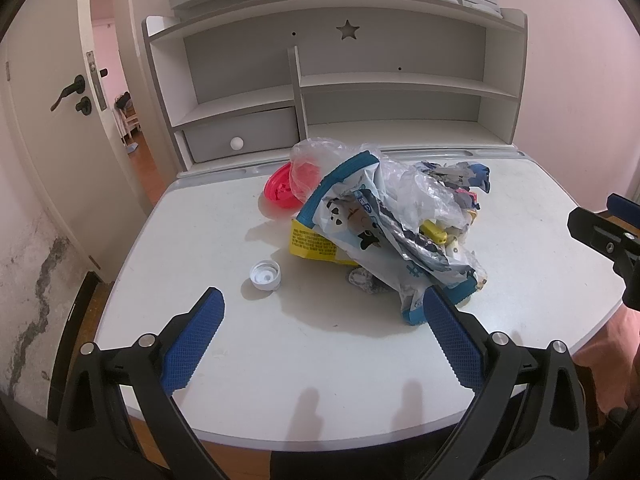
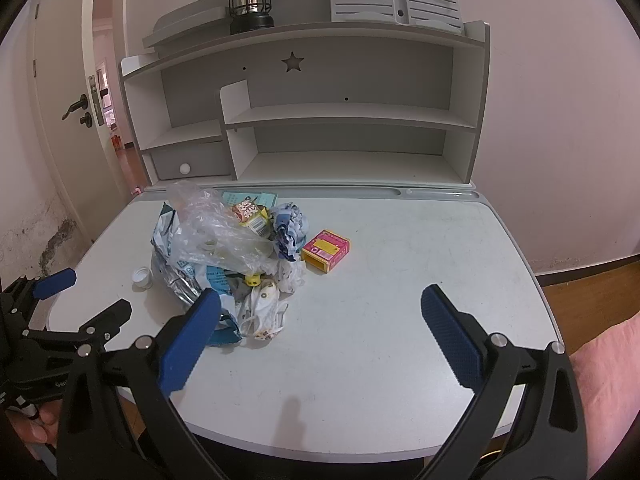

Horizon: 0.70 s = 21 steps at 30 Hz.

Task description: Collect trash

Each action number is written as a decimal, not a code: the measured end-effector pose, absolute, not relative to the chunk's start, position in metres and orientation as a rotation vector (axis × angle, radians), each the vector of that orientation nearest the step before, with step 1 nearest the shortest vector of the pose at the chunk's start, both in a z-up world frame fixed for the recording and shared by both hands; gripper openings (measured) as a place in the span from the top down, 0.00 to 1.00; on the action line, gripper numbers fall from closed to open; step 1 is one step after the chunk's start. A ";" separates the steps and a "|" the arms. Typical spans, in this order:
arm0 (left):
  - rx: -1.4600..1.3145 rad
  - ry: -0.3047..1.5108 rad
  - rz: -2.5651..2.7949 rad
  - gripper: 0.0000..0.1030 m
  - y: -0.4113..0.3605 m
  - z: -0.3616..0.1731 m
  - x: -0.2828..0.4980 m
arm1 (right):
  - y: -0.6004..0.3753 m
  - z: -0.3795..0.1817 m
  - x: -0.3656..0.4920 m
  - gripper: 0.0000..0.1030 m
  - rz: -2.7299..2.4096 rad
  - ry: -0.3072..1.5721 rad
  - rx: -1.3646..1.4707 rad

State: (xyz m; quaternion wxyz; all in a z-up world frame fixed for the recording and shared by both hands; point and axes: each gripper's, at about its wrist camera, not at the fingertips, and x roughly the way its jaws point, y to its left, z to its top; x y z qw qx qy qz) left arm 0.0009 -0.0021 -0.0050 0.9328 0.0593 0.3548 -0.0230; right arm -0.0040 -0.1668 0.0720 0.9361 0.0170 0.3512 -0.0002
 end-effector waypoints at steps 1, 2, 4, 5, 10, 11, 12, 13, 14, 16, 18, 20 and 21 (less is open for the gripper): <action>0.121 0.726 -0.048 0.06 -0.002 -0.005 0.001 | -0.167 0.072 -0.004 0.06 -0.001 0.718 0.033; 0.121 0.726 -0.047 0.06 -0.002 -0.005 0.001 | -0.167 0.072 -0.004 0.06 -0.001 0.717 0.033; 0.121 0.726 -0.047 0.06 -0.002 -0.005 0.001 | -0.167 0.072 -0.004 0.06 -0.001 0.717 0.034; 0.121 0.727 -0.048 0.06 -0.002 -0.005 0.001 | -0.167 0.072 -0.004 0.06 -0.001 0.717 0.034; 0.122 0.729 -0.049 0.06 -0.002 -0.006 0.000 | -0.167 0.072 -0.004 0.06 -0.001 0.717 0.034; 0.120 0.729 -0.049 0.06 -0.002 -0.006 0.000 | -0.167 0.072 -0.004 0.06 -0.001 0.717 0.034; 0.119 0.729 -0.049 0.06 -0.001 -0.006 0.000 | -0.167 0.072 -0.004 0.06 -0.001 0.716 0.035; 0.119 0.730 -0.050 0.06 -0.001 -0.006 0.000 | -0.167 0.072 -0.004 0.06 -0.001 0.717 0.034; 0.118 0.731 -0.050 0.06 -0.001 -0.006 0.000 | -0.167 0.072 -0.004 0.06 -0.001 0.717 0.035; 0.117 0.731 -0.051 0.06 0.000 -0.006 0.000 | -0.167 0.072 -0.005 0.06 -0.001 0.716 0.035; 0.117 0.730 -0.051 0.06 0.000 -0.006 0.000 | -0.167 0.072 -0.005 0.06 0.000 0.716 0.036; 0.116 0.732 -0.050 0.06 0.000 -0.006 0.000 | -0.167 0.072 -0.005 0.06 -0.001 0.716 0.034; 0.116 0.733 -0.051 0.06 0.000 -0.006 0.000 | -0.167 0.072 -0.005 0.06 -0.002 0.716 0.035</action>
